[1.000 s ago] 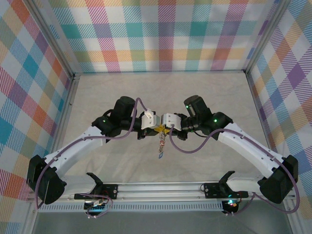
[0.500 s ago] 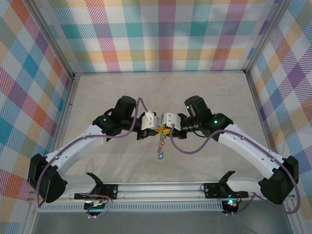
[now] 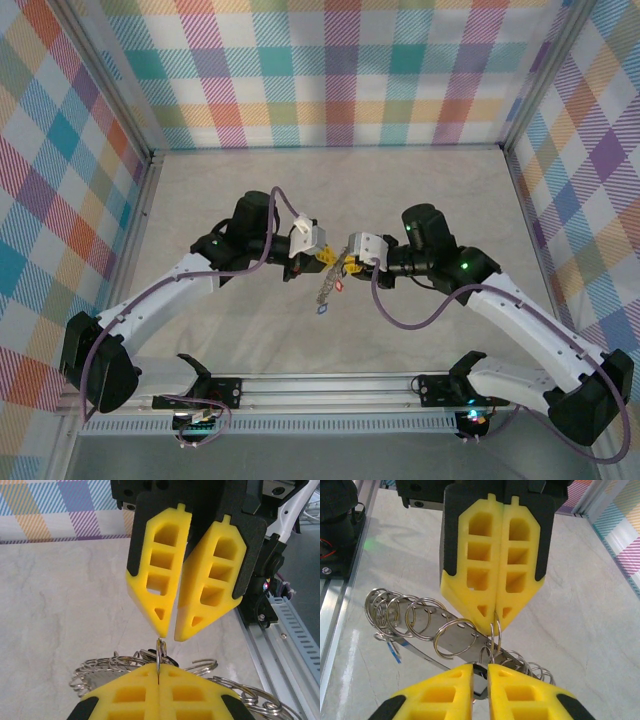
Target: Put the keys on the keyring
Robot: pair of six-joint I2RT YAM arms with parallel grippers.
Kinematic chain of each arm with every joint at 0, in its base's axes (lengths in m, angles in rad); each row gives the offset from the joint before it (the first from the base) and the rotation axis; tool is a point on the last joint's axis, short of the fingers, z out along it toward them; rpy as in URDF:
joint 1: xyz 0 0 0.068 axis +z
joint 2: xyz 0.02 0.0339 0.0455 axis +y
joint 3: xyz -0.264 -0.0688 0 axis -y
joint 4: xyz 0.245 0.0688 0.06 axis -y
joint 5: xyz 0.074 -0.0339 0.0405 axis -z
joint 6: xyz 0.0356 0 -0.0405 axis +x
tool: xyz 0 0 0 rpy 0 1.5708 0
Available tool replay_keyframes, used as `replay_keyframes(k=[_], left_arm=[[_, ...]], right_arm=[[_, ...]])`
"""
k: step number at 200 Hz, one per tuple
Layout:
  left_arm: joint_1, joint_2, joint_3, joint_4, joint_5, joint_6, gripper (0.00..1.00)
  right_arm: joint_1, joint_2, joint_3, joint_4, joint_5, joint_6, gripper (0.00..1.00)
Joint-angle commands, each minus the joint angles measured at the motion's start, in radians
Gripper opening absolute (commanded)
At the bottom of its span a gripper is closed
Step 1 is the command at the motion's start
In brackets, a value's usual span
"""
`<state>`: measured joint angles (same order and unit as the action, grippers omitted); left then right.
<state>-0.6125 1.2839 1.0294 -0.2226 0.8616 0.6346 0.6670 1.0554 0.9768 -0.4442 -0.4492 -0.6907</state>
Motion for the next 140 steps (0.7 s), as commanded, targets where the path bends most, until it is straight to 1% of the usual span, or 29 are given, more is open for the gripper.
replay_keyframes(k=[1,61,87,113,140], left_arm=[[0.005,-0.021,-0.013,0.081,0.055,-0.042,0.0],[0.005,-0.017,-0.034,0.153,0.063,-0.099,0.0],[0.005,-0.012,-0.047,0.191,0.07,-0.127,0.0],[0.004,-0.005,-0.054,0.215,0.075,-0.145,0.0],[0.003,-0.011,-0.057,0.213,0.061,-0.145,0.0]], right_arm=[[-0.003,-0.006,-0.013,0.031,-0.048,0.017,0.13],[-0.003,0.03,-0.015,0.077,-0.046,0.032,0.1],[-0.003,0.046,-0.017,0.089,-0.044,0.035,0.11],[-0.004,0.048,-0.033,0.138,-0.049,0.048,0.12],[-0.005,0.027,-0.035,0.119,-0.026,0.029,0.13]])
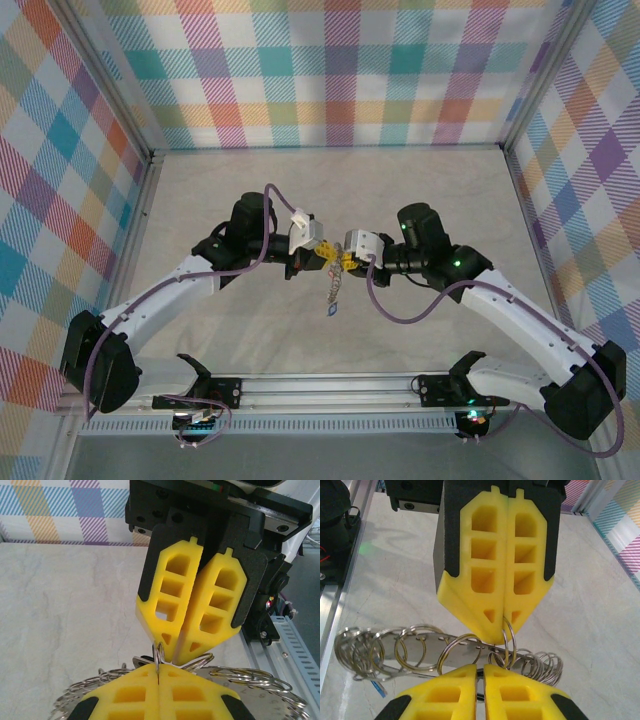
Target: Put the keys on the keyring
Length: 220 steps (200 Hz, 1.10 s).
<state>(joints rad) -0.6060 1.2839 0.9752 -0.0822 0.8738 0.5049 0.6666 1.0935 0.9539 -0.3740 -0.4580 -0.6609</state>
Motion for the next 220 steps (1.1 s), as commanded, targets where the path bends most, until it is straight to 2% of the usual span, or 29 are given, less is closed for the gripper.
replay_keyframes(k=[1,37,64,81,109,162,187,193,220], left_arm=[[-0.003,-0.012,-0.003,0.072,0.049,-0.014,0.0],[-0.004,-0.012,0.007,0.054,0.044,-0.003,0.0],[-0.002,-0.012,0.019,0.024,0.049,0.018,0.0],[-0.003,-0.013,0.023,0.016,0.051,0.024,0.0],[-0.002,-0.016,0.024,0.019,0.057,0.022,0.0],[-0.005,-0.006,0.036,0.003,0.071,0.029,0.0],[-0.006,0.008,0.038,-0.005,0.086,0.039,0.0],[-0.006,0.011,0.039,-0.009,0.088,0.044,0.0],[-0.006,0.015,0.044,-0.006,0.092,0.047,0.0]], right_arm=[[-0.005,-0.013,-0.013,0.048,-0.016,-0.002,0.13],[-0.029,-0.074,-0.024,0.015,0.0,-0.016,0.15],[-0.039,-0.109,-0.057,0.063,0.034,-0.01,0.26],[-0.045,-0.105,-0.055,0.081,0.03,-0.008,0.27],[-0.044,-0.061,-0.023,0.064,-0.018,-0.011,0.18],[-0.044,-0.017,-0.043,0.129,-0.047,0.021,0.22],[-0.044,0.001,-0.022,0.122,-0.061,0.021,0.07],[-0.044,0.006,-0.015,0.115,-0.072,0.018,0.0],[-0.044,0.023,0.001,0.081,-0.109,0.011,0.0]])
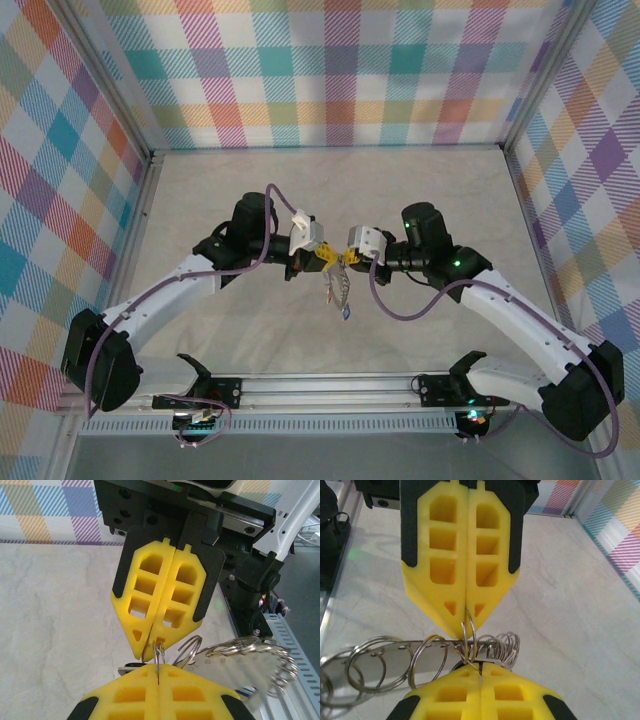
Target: Put the keys on the keyring
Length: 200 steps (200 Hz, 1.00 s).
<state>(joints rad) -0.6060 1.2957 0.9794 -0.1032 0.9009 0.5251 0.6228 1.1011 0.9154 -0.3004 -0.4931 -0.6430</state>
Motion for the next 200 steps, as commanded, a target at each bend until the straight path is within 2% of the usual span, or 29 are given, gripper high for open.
replay_keyframes(k=[1,51,114,165,181,200], left_arm=[[-0.005,0.002,0.039,0.014,0.064,0.027,0.0],[-0.006,-0.007,0.028,0.045,0.059,0.016,0.0],[-0.01,0.003,-0.001,0.145,0.053,-0.055,0.0],[-0.021,0.009,-0.007,0.168,0.042,-0.072,0.0],[-0.021,0.01,-0.008,0.166,0.039,-0.07,0.0],[-0.021,0.012,-0.007,0.154,0.035,-0.059,0.0]], right_arm=[[0.0,0.015,0.039,0.007,-0.074,-0.007,0.0],[0.0,0.011,0.031,-0.007,-0.098,-0.007,0.0],[0.004,0.035,0.022,0.058,-0.135,0.046,0.0],[0.015,0.048,0.01,0.083,-0.104,0.054,0.0],[0.015,0.032,0.002,0.096,-0.095,0.059,0.11],[0.015,0.006,-0.01,0.102,-0.079,0.051,0.16]])
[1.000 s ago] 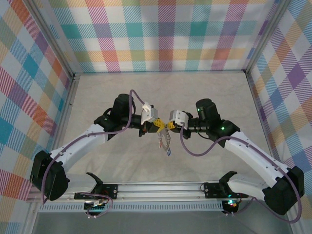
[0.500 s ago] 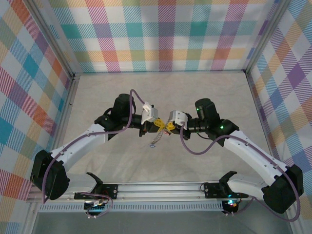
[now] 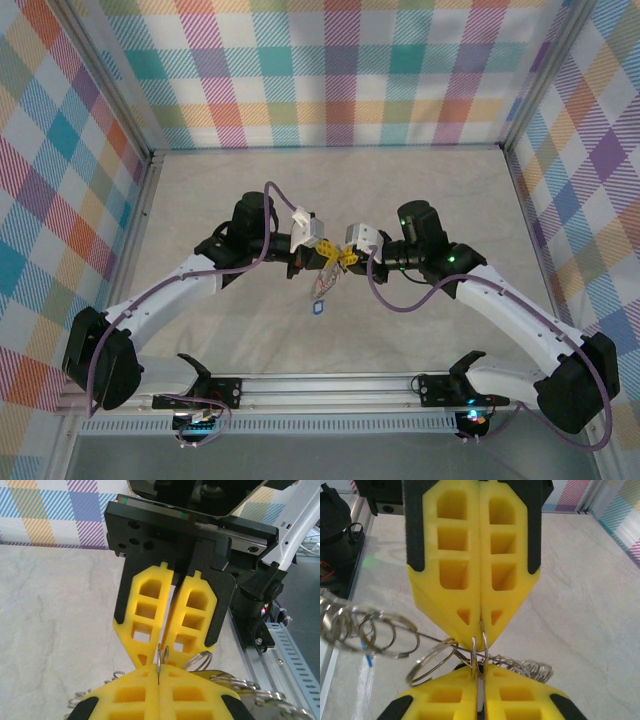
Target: Put the keys on the keyring
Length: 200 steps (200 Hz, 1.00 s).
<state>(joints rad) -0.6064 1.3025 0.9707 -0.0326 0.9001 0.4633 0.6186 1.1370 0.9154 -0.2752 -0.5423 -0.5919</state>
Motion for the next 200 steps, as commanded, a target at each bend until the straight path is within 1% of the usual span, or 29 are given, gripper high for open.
replay_keyframes(k=[1,22,46,64,70,81,92,101,114,124,137,149,160,200], left_arm=[[-0.021,0.006,0.002,0.083,0.035,0.003,0.0],[-0.02,0.005,0.006,0.077,0.035,0.009,0.0],[-0.021,0.005,0.007,0.076,0.036,0.011,0.0],[-0.021,0.005,0.01,0.076,0.035,0.012,0.0],[-0.021,0.003,0.011,0.075,0.037,0.011,0.0],[-0.021,0.004,0.011,0.076,0.037,0.01,0.0],[-0.021,0.003,0.012,0.076,0.039,0.008,0.0],[-0.021,0.004,0.012,0.076,0.039,0.009,0.0],[-0.02,0.004,0.011,0.076,0.044,0.011,0.0],[-0.021,0.003,0.007,0.078,0.055,0.015,0.0],[-0.021,0.003,0.007,0.082,0.067,0.015,0.0],[-0.021,0.006,0.01,0.082,0.073,0.014,0.0],[-0.021,0.009,0.013,0.077,0.077,0.014,0.0],[-0.022,0.02,0.021,0.054,0.094,0.031,0.0]], right_arm=[[0.02,-0.031,-0.011,0.077,-0.027,0.0,0.16],[0.02,-0.052,-0.013,0.052,-0.025,-0.014,0.21],[0.018,-0.058,-0.004,0.005,-0.042,-0.029,0.2],[0.018,-0.072,-0.016,0.013,-0.035,-0.025,0.19],[0.018,-0.073,-0.018,0.016,-0.029,-0.025,0.18],[0.018,-0.074,-0.02,0.018,-0.022,-0.026,0.1],[0.019,-0.072,-0.022,0.021,-0.017,-0.028,0.09],[0.018,-0.07,-0.025,0.026,-0.011,-0.028,0.11],[0.018,-0.069,-0.035,0.049,0.006,-0.024,0.21],[0.018,-0.069,-0.041,0.057,0.014,-0.023,0.22],[0.018,-0.065,-0.037,0.058,0.014,-0.025,0.21],[0.018,-0.059,-0.031,0.058,0.008,-0.026,0.13],[0.018,-0.054,-0.023,0.054,0.004,-0.029,0.11],[0.018,-0.064,-0.024,0.06,-0.009,-0.025,0.1]])
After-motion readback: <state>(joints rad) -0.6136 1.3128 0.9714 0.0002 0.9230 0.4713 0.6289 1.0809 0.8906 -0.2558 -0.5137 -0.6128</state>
